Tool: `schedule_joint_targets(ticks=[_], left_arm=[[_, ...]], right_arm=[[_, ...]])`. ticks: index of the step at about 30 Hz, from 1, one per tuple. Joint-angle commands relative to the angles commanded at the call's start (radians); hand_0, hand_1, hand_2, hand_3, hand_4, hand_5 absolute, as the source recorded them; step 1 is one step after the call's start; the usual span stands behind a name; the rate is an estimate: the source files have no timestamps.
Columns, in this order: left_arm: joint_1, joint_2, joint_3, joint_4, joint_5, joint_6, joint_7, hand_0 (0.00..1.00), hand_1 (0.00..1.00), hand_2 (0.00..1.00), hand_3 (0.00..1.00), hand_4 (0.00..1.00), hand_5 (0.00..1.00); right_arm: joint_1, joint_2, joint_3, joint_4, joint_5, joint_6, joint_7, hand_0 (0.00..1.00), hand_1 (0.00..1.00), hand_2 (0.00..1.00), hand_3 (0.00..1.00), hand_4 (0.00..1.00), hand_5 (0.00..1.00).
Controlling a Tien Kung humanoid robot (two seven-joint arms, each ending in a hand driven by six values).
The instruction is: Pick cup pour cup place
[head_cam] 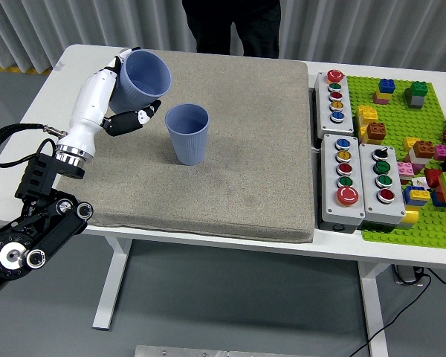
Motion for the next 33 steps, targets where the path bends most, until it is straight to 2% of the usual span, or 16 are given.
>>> schedule_joint_targets(ticks=[3, 8, 16, 24, 33], left_arm=[[-0.004, 0.006, 0.007, 0.002, 0.026, -0.002, 0.005, 0.525, 0.582, 0.630, 0.650, 0.608, 0.134], [-0.027, 0.030, 0.034, 0.031, 0.095, -0.014, 0.027, 0.525, 0.582, 0.630, 0.650, 0.608, 0.134], [-0.049, 0.052, 0.058, 0.057, 0.152, -0.023, 0.047, 0.526, 0.581, 0.626, 0.646, 0.604, 0.138], [-0.055, 0.066, 0.067, 0.052, 0.282, -0.025, 0.078, 0.532, 0.581, 0.626, 0.647, 0.603, 0.143], [-0.069, 0.079, 0.095, 0.040, 0.329, -0.027, 0.097, 0.534, 0.579, 0.622, 0.643, 0.599, 0.148]], right_arm=[[-0.001, 0.000, 0.000, 0.000, 0.001, 0.000, 0.000, 0.695, 0.678, 0.609, 0.595, 0.002, 0.119], [-0.004, 0.000, -0.002, 0.000, -0.001, 0.000, -0.001, 0.695, 0.678, 0.609, 0.595, 0.002, 0.119], [-0.005, 0.000, -0.003, 0.000, 0.000, 0.000, -0.001, 0.694, 0.678, 0.609, 0.595, 0.002, 0.118], [-0.006, 0.000, -0.002, 0.000, -0.002, 0.001, -0.001, 0.694, 0.678, 0.609, 0.595, 0.002, 0.117], [-0.002, -0.001, -0.002, 0.000, -0.001, 0.001, -0.001, 0.694, 0.678, 0.608, 0.595, 0.002, 0.117]])
